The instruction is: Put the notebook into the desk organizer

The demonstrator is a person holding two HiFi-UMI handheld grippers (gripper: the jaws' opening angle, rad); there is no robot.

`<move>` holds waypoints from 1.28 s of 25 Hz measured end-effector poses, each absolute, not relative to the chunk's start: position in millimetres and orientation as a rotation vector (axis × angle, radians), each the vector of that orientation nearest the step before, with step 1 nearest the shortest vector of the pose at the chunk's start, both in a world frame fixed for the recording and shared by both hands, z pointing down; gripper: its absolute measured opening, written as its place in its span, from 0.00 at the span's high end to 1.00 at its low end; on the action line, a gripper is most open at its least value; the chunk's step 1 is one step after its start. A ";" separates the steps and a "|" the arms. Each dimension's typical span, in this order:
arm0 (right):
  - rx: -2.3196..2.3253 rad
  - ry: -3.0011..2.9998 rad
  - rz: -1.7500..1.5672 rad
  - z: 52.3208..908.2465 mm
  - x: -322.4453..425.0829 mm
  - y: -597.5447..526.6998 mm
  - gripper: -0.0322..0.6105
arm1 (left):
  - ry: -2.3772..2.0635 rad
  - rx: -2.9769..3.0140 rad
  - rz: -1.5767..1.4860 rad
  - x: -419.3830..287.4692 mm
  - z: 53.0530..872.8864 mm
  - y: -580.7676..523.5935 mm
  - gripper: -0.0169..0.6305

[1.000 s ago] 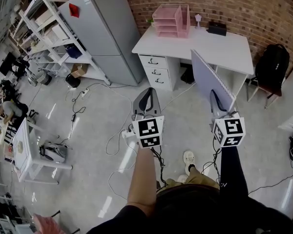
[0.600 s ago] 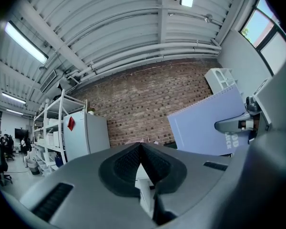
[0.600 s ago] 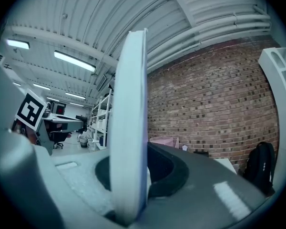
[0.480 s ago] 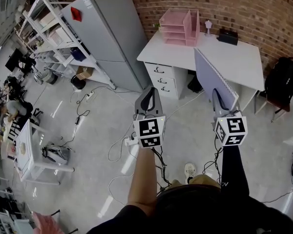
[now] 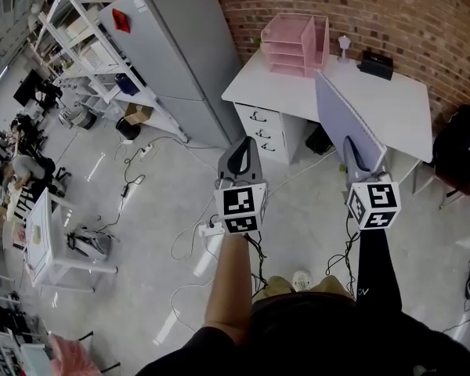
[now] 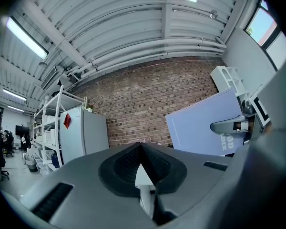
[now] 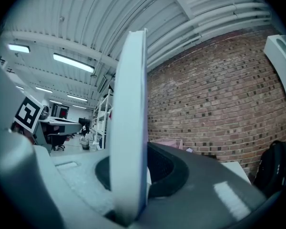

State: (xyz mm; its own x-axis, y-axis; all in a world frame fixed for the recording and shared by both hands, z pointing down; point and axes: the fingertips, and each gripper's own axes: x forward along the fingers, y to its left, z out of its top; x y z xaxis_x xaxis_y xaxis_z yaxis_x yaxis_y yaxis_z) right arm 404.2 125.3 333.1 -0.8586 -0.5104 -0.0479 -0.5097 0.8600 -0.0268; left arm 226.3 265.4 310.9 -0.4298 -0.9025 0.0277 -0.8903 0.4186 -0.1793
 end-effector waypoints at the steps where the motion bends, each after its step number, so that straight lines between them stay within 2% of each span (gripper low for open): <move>1: -0.816 2.976 -0.022 332.4 402.5 122.0 0.89 | 2.584 -1.638 -0.256 224.9 310.6 262.5 0.96; 15: -0.809 2.972 -0.045 336.8 351.3 83.3 0.89 | 2.597 -1.633 -0.254 171.9 317.9 230.0 0.96; 32: -0.963 2.987 -0.065 353.9 189.8 -11.5 0.89 | 2.466 -1.839 -0.253 12.8 327.5 94.8 0.96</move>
